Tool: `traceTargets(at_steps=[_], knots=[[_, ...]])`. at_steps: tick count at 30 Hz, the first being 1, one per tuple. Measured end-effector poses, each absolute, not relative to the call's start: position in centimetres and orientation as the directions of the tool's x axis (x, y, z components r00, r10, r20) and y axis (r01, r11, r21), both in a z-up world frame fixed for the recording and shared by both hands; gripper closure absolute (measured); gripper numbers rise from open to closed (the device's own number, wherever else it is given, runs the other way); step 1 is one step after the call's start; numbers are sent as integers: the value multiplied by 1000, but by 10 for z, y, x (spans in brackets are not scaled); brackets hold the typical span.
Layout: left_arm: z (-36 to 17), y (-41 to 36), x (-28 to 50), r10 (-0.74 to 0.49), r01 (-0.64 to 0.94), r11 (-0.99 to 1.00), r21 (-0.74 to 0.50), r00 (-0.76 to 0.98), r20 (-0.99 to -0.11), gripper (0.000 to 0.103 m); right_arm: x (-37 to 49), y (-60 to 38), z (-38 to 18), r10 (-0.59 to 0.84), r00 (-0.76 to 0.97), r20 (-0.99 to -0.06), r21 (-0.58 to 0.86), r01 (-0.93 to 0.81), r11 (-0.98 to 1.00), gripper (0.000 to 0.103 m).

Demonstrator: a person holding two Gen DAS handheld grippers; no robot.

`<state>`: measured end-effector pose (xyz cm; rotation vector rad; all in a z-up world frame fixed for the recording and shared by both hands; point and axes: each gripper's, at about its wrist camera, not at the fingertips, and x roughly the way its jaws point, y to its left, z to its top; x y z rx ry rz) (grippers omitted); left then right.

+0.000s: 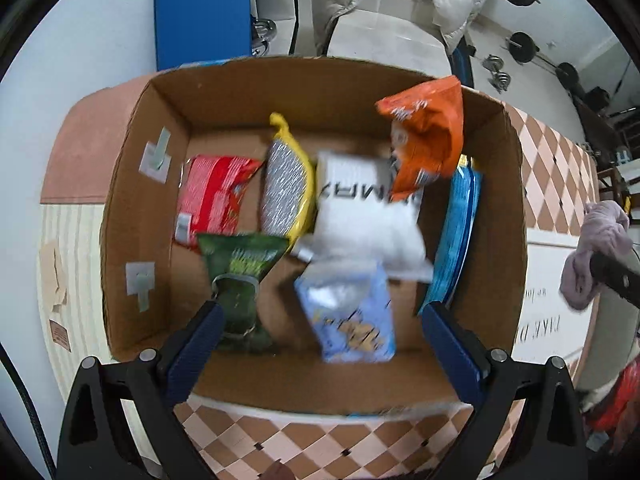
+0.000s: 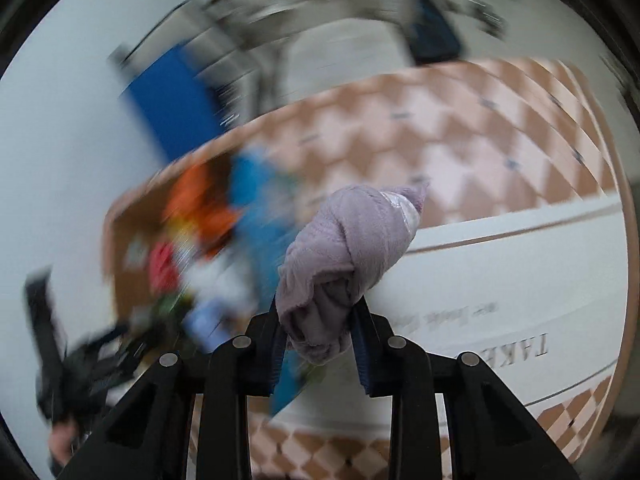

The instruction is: Organize soft objects

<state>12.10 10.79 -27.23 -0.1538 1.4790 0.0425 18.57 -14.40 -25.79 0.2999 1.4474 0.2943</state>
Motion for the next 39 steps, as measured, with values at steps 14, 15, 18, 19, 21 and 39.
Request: traceTargets(at_steps=[14,15,18,19,21,39], knots=[[-296,156,106,-54,-165,984,-66,75,-996,2,147,-16,-315,228,-97,-969,246,-255,935,72],[-298,157,106,-52,-164,984,-64,74,-996,2,145,-12,-321,223,-110,-969,244,-258,935,72],[-301,160,106,-47,-157,986,-57,67,-997,2,142,-5,-332,195,-141,-971,227,-269,936,71],[-302,160,106,-45,-154,987,-54,66,-997,2,141,-3,-338,177,-152,-972,214,-276,937,70],[-301,162,107,-41,-148,988,-51,69,-997,2,138,-1,-345,149,-169,-974,193,-290,937,65],[-262,159,88,-1,-121,993,-19,142,-990,2,130,-20,-285,86,31,-996,78,-196,977,0]])
